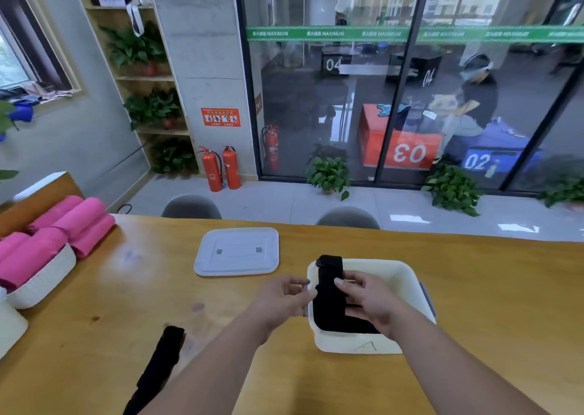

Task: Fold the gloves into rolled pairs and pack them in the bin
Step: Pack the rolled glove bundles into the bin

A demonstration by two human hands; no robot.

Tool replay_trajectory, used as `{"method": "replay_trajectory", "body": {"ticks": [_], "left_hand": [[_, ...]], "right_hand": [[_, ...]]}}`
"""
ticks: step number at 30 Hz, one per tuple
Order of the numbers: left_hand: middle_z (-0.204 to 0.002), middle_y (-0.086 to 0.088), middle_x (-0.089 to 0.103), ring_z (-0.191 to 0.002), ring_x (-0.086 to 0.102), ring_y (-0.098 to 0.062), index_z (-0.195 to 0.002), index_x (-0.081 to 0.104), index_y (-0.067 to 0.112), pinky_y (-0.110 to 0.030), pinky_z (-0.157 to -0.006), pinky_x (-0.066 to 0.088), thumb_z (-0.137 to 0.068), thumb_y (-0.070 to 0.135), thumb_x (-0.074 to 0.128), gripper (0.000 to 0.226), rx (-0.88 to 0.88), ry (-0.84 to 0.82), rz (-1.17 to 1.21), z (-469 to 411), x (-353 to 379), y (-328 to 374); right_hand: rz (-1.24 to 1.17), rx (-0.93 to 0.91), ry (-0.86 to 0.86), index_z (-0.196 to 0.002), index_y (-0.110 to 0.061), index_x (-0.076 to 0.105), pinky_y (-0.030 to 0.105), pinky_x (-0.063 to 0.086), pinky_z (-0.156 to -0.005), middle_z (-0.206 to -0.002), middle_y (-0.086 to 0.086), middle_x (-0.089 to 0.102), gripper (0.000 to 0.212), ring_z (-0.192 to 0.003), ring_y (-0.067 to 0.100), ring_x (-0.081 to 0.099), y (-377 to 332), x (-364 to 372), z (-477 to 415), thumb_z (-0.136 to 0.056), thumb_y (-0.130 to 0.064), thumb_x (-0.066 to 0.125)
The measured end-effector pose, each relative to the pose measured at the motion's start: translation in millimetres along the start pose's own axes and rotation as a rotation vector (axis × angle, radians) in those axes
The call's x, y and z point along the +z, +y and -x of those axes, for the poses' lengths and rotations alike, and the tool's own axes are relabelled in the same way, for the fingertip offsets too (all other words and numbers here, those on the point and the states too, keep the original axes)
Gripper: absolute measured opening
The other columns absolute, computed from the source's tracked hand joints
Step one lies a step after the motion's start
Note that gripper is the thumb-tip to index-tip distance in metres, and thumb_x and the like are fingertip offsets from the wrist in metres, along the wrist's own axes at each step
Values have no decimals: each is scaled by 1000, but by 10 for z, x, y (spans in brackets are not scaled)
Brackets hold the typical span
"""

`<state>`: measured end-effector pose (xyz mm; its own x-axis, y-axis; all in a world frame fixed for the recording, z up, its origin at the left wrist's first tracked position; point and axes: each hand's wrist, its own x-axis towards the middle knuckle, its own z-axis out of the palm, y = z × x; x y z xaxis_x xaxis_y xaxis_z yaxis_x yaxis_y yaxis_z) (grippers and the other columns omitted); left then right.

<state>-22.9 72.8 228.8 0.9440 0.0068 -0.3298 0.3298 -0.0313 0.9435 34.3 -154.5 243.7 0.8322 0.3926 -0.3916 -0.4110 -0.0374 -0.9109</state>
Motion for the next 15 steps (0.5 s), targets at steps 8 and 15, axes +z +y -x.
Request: {"method": "replay_trajectory", "body": {"ticks": [8, 15], "left_hand": [[-120, 10, 59, -102, 63, -6, -124, 61, 38, -30, -84, 56, -83, 37, 85, 47, 44, 222, -471, -217, 179, -256], [-132, 9, 46, -114, 56, -8, -137, 52, 40, -32, -92, 54, -87, 37, 84, 60, 32, 218, -559, -305, 199, -475]], "right_hand": [[109, 22, 272, -122, -13, 69, 33, 64, -77, -107, 8, 80, 22, -97, 22, 79, 11, -763, -22, -101, -18, 72], [520, 20, 469, -107, -20, 70, 34, 64, -71, -100, 2, 77, 14, -87, 21, 76, 167, -1100, -221, -96, -25, 78]]}}
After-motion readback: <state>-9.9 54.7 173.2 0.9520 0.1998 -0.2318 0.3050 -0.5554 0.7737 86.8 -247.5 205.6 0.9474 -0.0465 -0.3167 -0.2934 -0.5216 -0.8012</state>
